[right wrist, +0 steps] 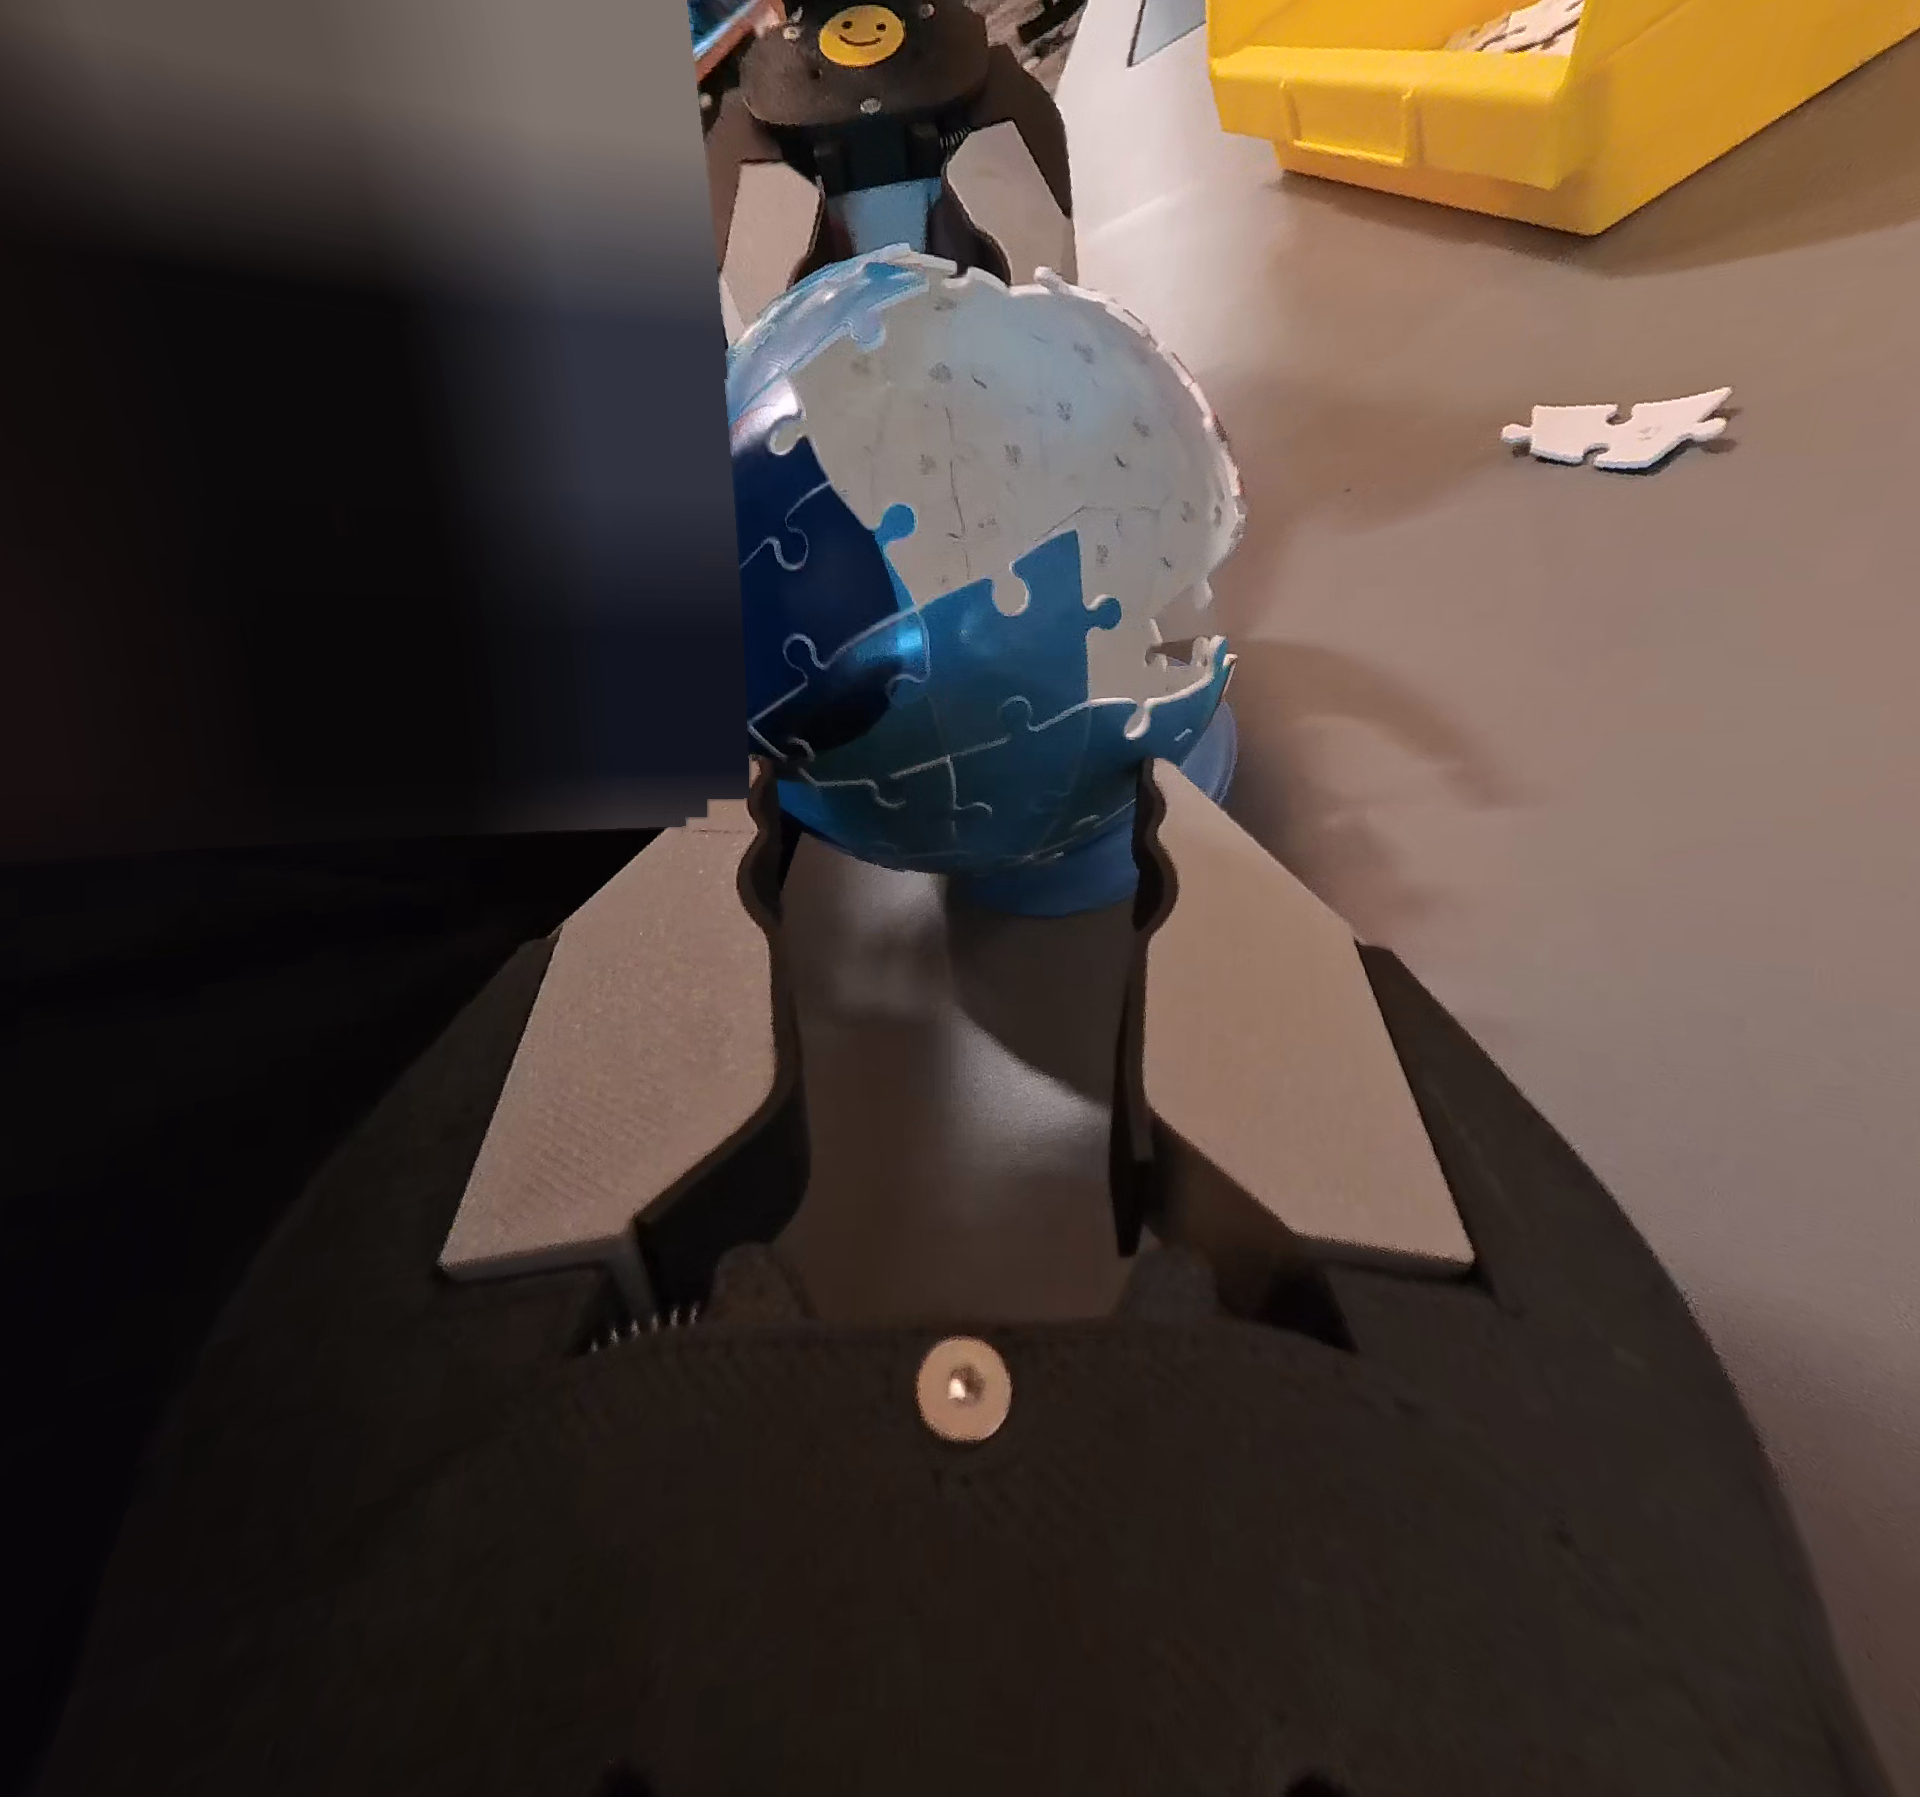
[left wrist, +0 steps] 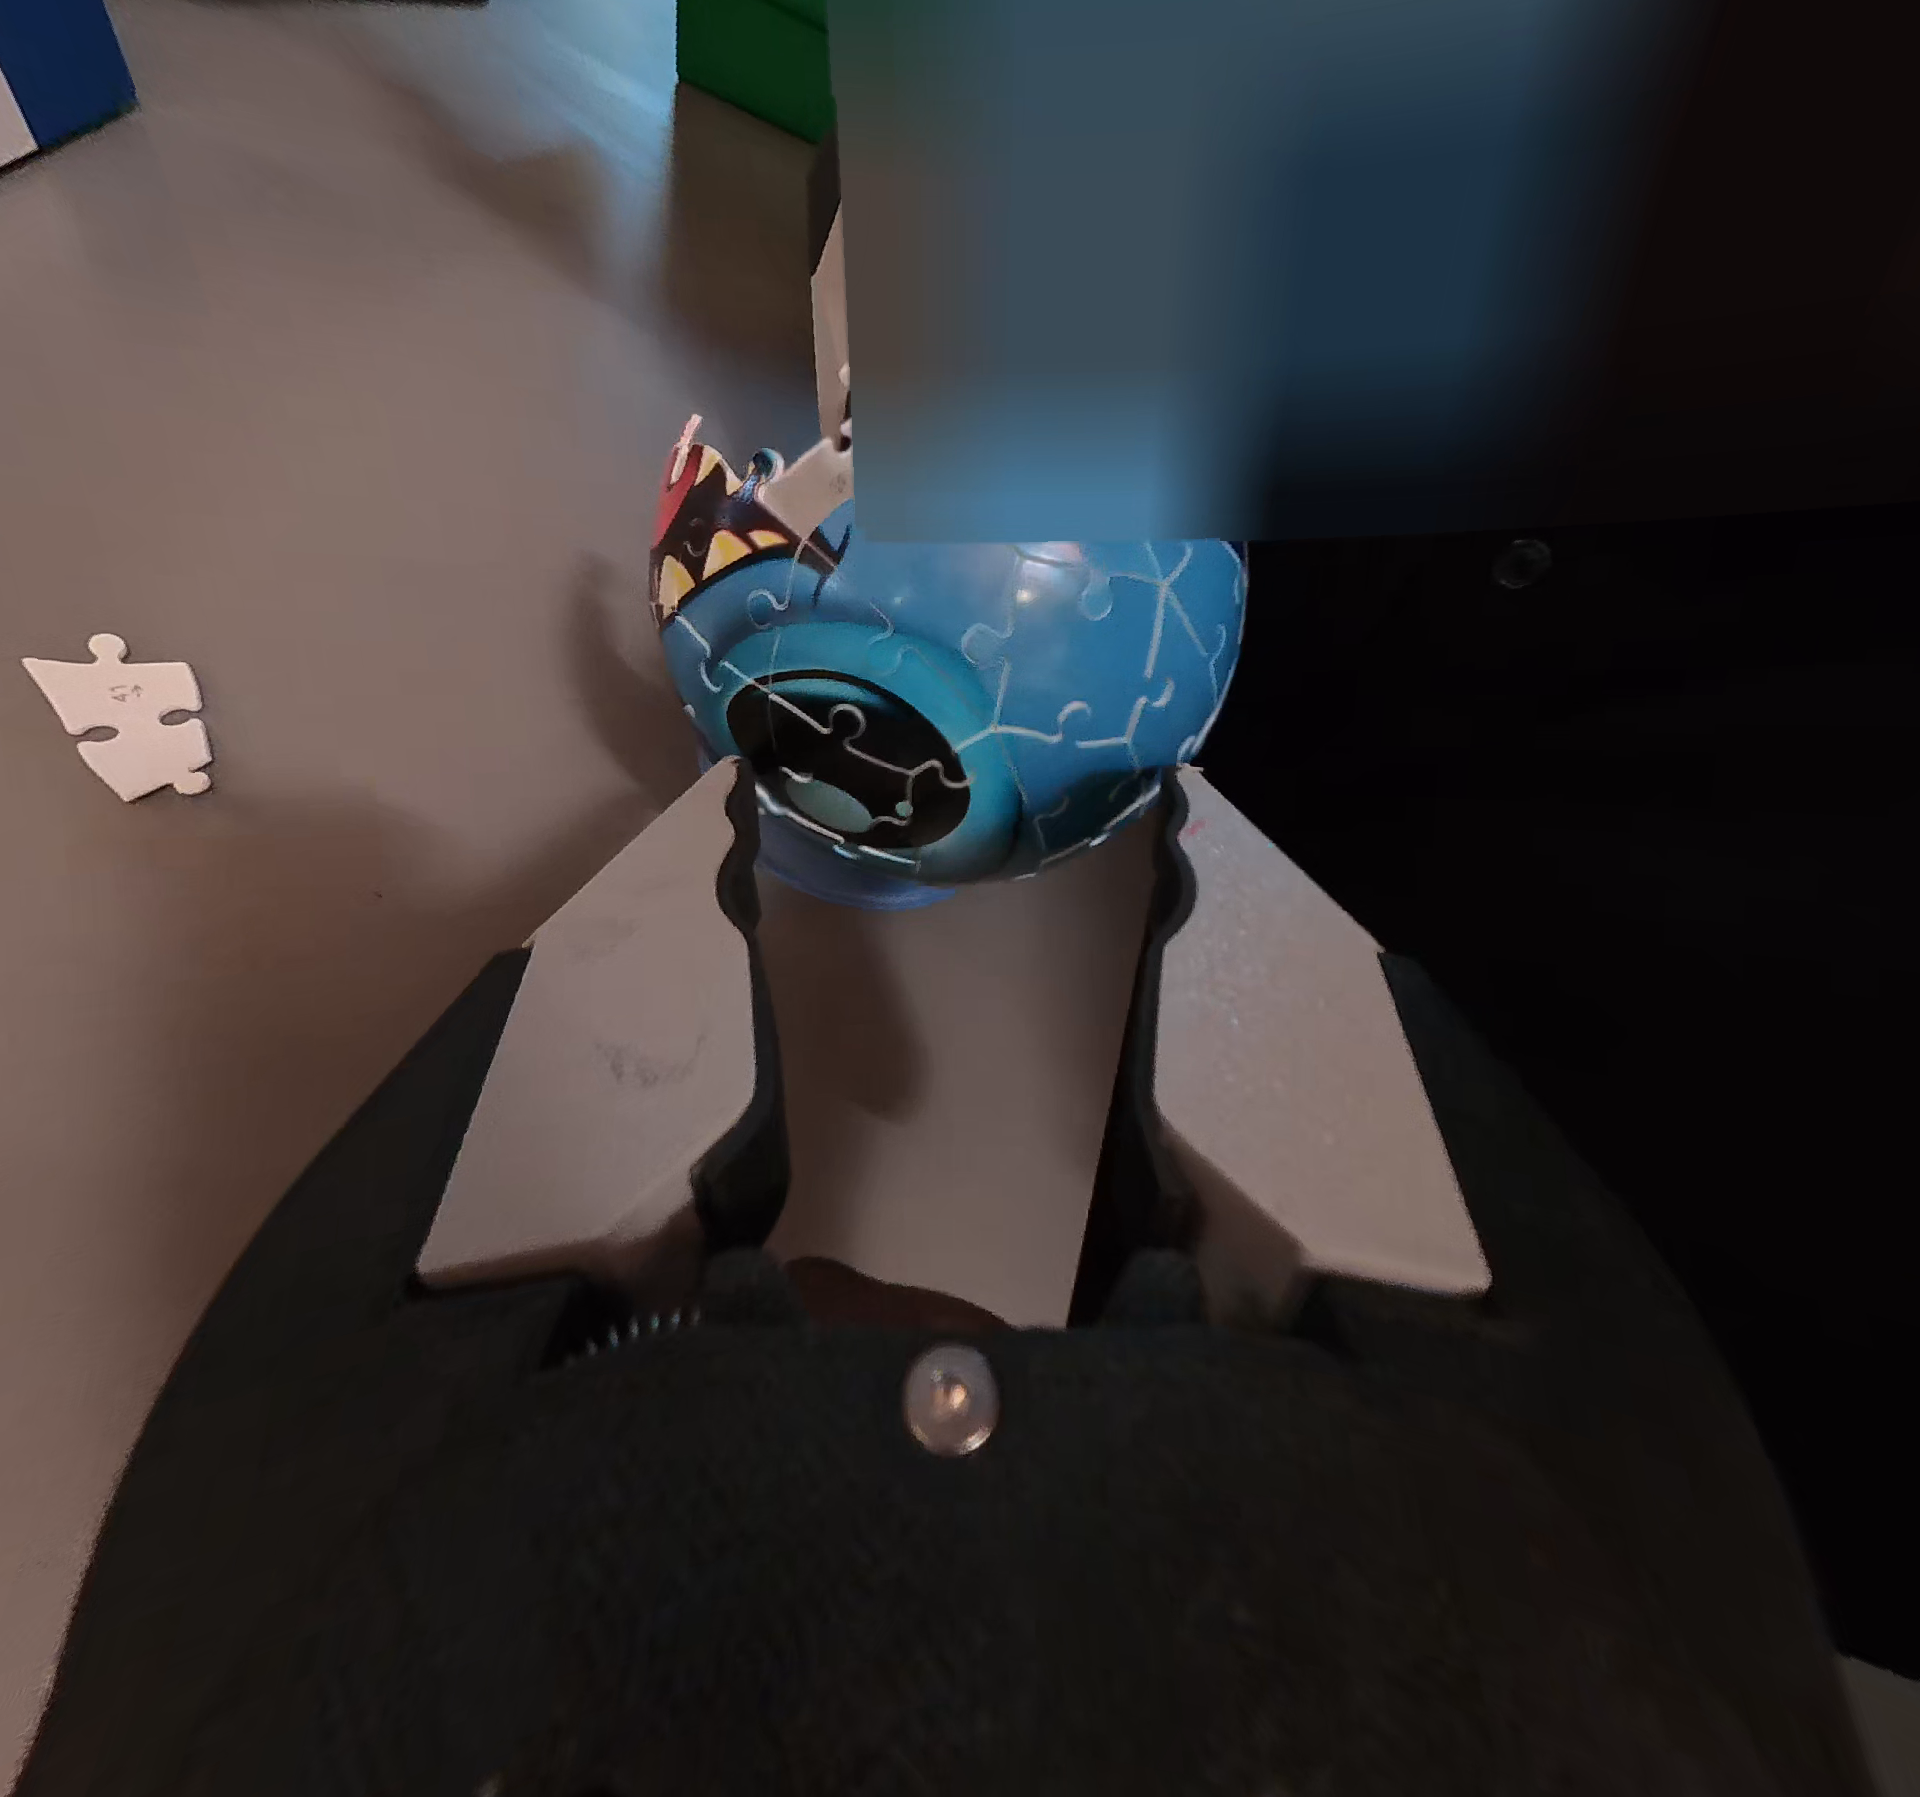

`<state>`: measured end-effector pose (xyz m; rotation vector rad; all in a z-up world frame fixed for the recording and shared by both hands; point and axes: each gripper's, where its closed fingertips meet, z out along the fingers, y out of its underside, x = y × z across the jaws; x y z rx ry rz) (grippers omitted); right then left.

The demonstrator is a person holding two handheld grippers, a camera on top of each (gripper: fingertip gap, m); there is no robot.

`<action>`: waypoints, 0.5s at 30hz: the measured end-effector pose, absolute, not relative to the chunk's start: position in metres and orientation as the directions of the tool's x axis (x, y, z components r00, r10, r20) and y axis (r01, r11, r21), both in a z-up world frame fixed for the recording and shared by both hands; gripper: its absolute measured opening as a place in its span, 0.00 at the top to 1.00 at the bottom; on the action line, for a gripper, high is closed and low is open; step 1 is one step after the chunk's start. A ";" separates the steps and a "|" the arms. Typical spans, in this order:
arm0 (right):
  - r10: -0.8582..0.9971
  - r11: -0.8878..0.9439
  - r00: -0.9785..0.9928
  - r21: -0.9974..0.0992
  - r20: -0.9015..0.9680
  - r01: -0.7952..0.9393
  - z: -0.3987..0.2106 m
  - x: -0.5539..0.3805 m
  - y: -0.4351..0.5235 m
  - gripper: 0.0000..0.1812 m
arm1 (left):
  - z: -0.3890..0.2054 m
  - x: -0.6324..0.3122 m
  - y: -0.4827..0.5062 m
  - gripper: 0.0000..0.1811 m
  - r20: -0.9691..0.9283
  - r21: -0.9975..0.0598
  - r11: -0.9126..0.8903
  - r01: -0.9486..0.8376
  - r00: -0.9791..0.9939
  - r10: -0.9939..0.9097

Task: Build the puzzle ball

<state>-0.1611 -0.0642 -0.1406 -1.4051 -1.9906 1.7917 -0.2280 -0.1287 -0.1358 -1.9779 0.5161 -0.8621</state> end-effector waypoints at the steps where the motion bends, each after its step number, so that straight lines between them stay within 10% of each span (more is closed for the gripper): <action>1: 0.677 -0.134 -0.560 -0.828 -0.478 0.545 -0.142 -0.161 -0.064 0.64 | -0.135 -0.229 -0.129 0.59 0.370 -0.856 -0.516 -0.020 0.673 -0.641; 15: 0.680 -0.149 -0.553 -0.829 -0.482 0.539 -0.139 -0.160 -0.061 0.65 | -0.132 -0.230 -0.129 0.62 0.378 -0.857 -0.515 -0.006 0.671 -0.638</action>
